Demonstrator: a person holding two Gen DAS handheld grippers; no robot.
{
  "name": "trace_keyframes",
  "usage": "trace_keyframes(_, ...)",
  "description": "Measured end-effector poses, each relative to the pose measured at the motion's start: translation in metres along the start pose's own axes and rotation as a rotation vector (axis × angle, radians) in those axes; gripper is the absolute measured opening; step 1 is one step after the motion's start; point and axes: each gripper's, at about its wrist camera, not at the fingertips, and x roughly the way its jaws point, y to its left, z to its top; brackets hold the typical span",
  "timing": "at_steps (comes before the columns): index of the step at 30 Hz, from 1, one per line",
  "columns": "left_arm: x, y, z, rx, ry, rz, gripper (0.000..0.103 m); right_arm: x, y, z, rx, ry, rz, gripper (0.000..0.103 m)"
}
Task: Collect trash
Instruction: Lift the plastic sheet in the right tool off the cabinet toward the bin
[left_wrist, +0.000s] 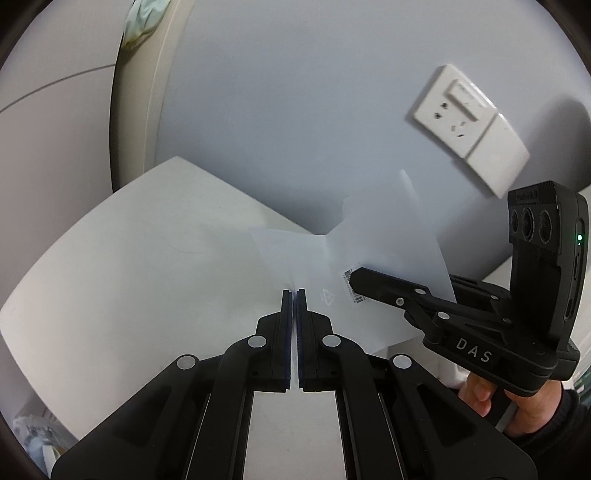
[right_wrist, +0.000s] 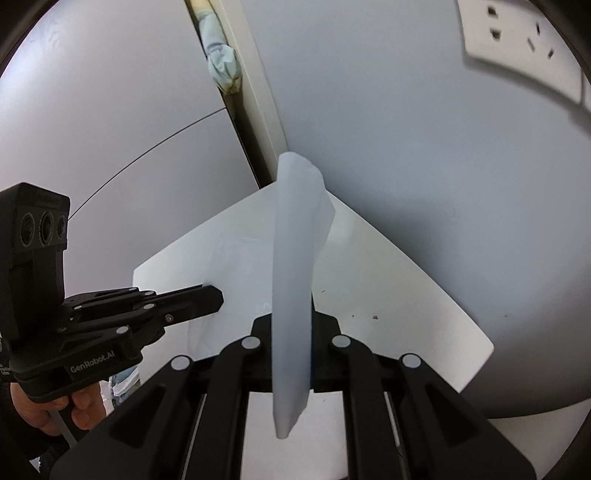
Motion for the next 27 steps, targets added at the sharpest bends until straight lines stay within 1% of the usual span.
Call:
trace_keyframes(3,-0.011,-0.003,0.000,0.002,-0.017,-0.001,0.001,-0.010,0.007,0.000,-0.011,-0.013,-0.001,0.010)
trace_keyframes(6,-0.031,-0.005,-0.004,0.000,-0.036,0.006,0.001,-0.018,0.017,-0.002,-0.021,-0.025,0.005,0.010)
trace_keyframes(12,-0.074,-0.007,-0.021,-0.004,-0.054,0.025,0.001,-0.027,0.044,-0.005,-0.045,-0.038,0.031,0.010)
trace_keyframes(17,-0.101,0.005,-0.028,-0.021,-0.080,0.046,0.001,-0.027,0.069,-0.007,-0.074,-0.037,0.054,0.010)
trace_keyframes(20,-0.122,0.012,-0.035,-0.027,-0.101,0.065,0.001,-0.025,0.090,-0.005,-0.102,-0.034,0.072,0.010)
trace_keyframes(27,-0.182,0.045,-0.051,-0.059,-0.151,0.132,0.001,-0.023,0.152,-0.005,-0.168,-0.052,0.139,0.010)
